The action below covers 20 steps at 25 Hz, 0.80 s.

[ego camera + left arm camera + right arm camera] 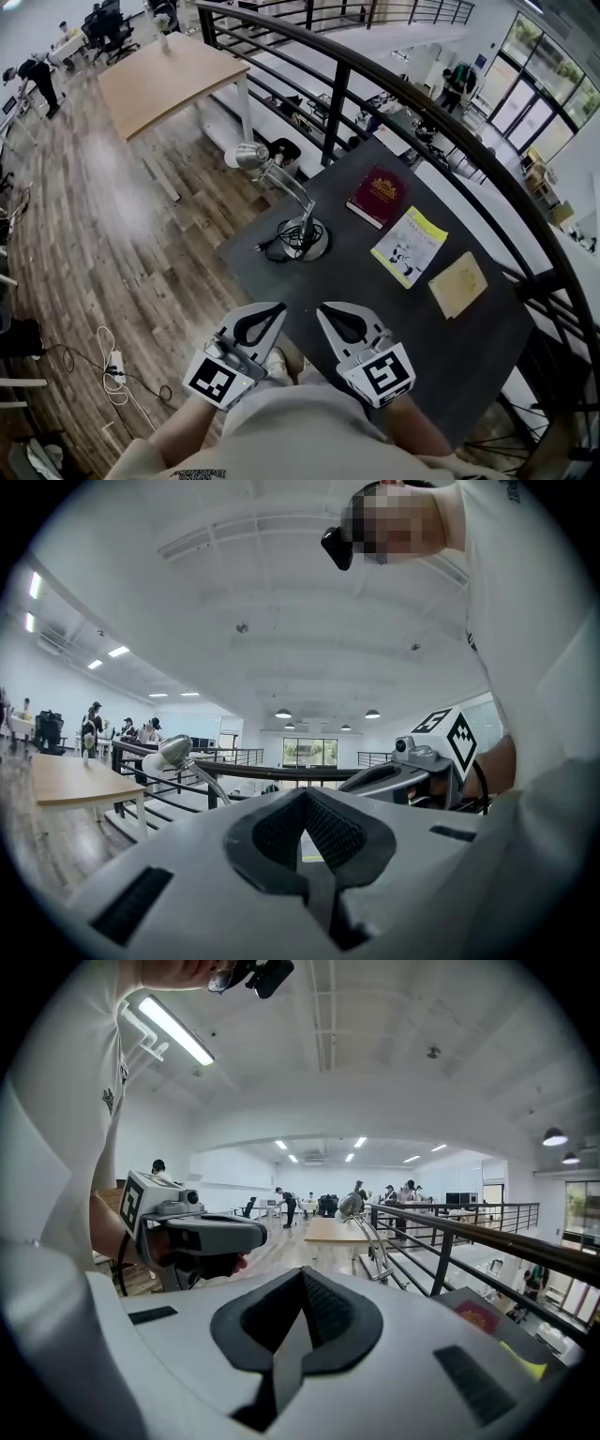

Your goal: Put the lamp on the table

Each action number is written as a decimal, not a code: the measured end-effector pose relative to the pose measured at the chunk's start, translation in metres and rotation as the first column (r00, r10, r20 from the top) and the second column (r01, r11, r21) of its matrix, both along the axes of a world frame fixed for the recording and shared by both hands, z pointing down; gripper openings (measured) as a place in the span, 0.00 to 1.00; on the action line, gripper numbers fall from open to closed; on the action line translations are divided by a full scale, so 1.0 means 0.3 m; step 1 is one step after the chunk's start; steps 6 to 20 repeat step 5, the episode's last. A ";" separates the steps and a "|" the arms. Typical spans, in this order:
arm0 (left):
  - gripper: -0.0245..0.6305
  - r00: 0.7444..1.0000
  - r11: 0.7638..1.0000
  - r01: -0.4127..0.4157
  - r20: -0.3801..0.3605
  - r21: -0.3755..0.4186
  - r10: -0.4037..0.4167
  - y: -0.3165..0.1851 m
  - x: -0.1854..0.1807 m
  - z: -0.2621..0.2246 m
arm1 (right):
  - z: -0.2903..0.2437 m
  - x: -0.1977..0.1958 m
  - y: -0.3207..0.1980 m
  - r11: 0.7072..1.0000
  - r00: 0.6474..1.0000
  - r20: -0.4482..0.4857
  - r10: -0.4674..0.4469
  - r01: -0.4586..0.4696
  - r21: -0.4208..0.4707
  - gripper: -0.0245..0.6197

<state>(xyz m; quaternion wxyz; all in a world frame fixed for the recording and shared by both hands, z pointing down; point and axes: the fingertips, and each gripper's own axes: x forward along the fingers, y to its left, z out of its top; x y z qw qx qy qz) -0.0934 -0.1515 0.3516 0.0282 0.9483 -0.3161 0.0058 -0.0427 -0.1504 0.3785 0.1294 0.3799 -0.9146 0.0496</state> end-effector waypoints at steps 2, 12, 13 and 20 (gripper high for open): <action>0.04 1.000 1.000 -0.001 -0.003 0.003 0.001 0.007 0.000 -0.008 | -0.006 -0.001 0.005 1.000 1.000 -0.001 0.002 -0.002 0.005 0.04; 0.04 1.000 1.000 -0.001 -0.006 0.002 0.001 0.014 0.001 -0.016 | -0.013 -0.002 0.011 1.000 1.000 -0.002 0.003 -0.003 0.010 0.04; 0.04 1.000 1.000 -0.001 -0.006 0.002 0.001 0.014 0.001 -0.016 | -0.013 -0.002 0.011 1.000 1.000 -0.002 0.003 -0.003 0.010 0.04; 0.04 1.000 1.000 -0.001 -0.006 0.002 0.001 0.014 0.001 -0.016 | -0.013 -0.002 0.011 1.000 1.000 -0.002 0.003 -0.003 0.010 0.04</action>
